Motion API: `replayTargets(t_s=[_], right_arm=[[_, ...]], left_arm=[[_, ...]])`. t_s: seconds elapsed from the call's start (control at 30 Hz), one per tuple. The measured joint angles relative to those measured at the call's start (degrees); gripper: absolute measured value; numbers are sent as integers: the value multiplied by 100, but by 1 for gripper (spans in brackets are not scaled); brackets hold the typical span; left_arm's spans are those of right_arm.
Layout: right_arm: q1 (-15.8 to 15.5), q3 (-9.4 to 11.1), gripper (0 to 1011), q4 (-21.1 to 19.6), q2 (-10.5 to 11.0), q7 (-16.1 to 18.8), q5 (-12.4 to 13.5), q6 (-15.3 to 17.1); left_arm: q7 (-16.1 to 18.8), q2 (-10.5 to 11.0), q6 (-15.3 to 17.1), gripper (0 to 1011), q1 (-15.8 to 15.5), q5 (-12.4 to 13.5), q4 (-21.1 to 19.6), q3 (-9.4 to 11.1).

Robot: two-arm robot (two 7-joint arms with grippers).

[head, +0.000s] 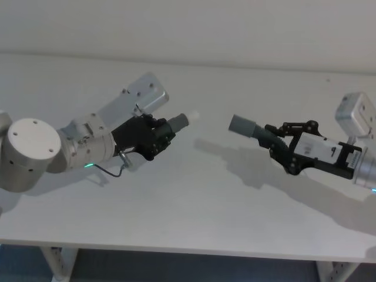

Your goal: Use both hands to pick up one end of the pipe from the table, align the ends, and insert them.

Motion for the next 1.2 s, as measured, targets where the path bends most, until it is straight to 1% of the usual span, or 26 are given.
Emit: replayTargets(t_s=[0.1,0.13,0.17,0.37,0.53,0.83,1.2], right_arm=[[48,-26,252,42,95,218,67,-143],[48,-26,252,42,95,218,67,-143],[62,-33,252,54,132,296,90,-192],[63,-39,252,40,249,415,142,-316],[25,-28,252,-14,316,417,174,-371],[-19,-16,252,-93,402,379,205,-414],[-14,-53,252,-108,459,335,209,-433]], left_arm=[[-143,41,-130,331,-24,-32,12,-5],[-176,49,-160,331,-30,-39,17,-6],[-209,57,-187,331,-37,-47,19,-7],[-485,111,-403,331,-88,-121,32,-4],[-682,150,-530,331,-138,-183,34,32],[-948,195,-652,331,-216,-285,24,113],[-1134,221,-727,331,-311,-374,17,200]])
